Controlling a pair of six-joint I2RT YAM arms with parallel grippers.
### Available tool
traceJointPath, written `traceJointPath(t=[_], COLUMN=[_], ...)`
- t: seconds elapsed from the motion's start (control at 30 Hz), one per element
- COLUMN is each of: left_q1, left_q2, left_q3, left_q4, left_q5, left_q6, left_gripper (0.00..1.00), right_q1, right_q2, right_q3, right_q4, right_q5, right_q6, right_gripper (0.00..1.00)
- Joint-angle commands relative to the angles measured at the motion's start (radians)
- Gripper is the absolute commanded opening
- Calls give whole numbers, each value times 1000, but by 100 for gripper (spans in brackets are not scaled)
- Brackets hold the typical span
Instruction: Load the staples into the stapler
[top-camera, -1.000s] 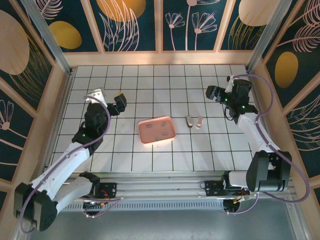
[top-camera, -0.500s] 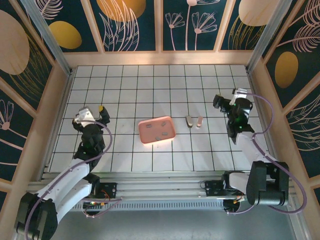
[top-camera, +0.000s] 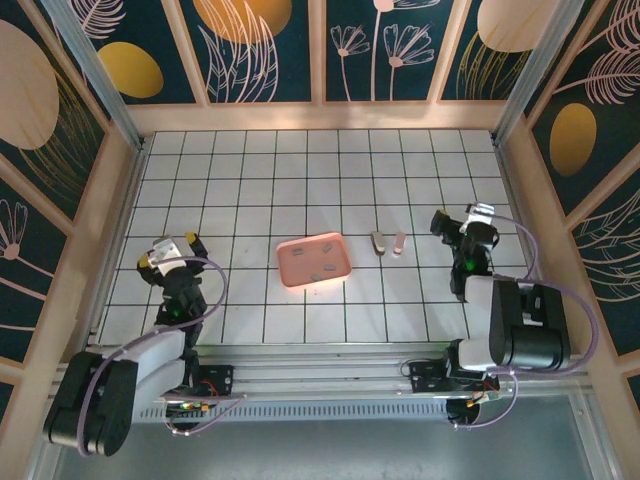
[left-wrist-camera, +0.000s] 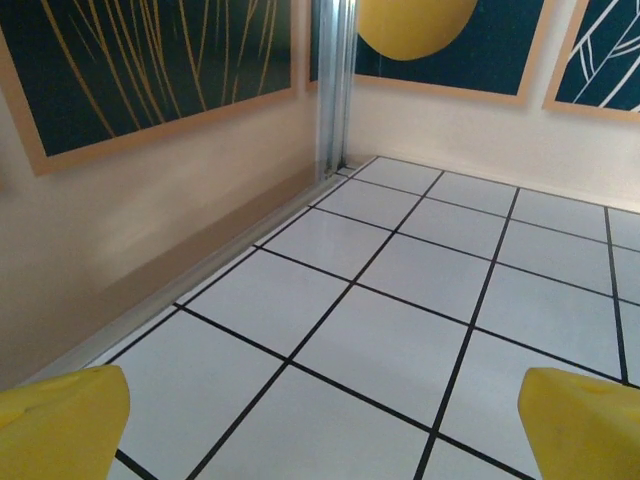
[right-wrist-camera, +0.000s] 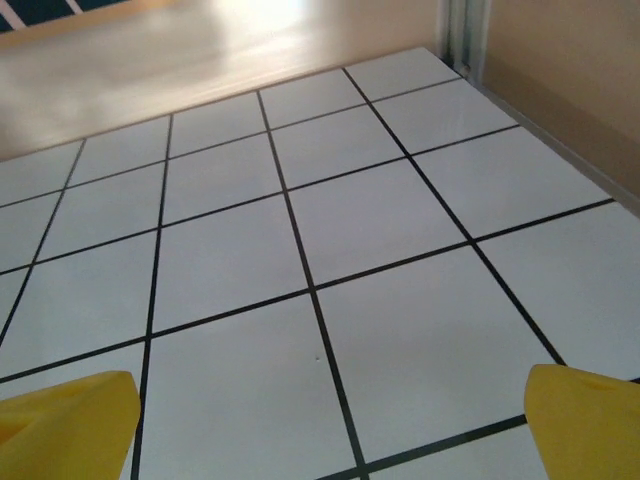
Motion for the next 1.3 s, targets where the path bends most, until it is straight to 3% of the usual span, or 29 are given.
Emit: traceJointPath(t=[0.0,0.13,0.2,0.27,0.37,1.27], left_q1=[28,57,57,72,147,148], left_q2=[112,357,465,427,424,424], left_q3=[-4,60,97,148,201,193], left_q4=[294,457,515,338,235,251], left_q5=[112,201,222,236,331,333], left_q6=[76,76,99,65,4,12], left_gripper=[99,99,99,99,99,99], right_q1=[12,19,13,16,18,17], right_q2=[44,114,114,114,113,114], right_q3=[-29,-112,-115,-93,-87,-84], right_q4=[238,453,460,424,407,403], right_q5=[-61,-70,-53,-80,-87,-104], right_q6=[-22,-29,-19,-30,-36,-37], right_gripper=[99,99,99,99,99,99])
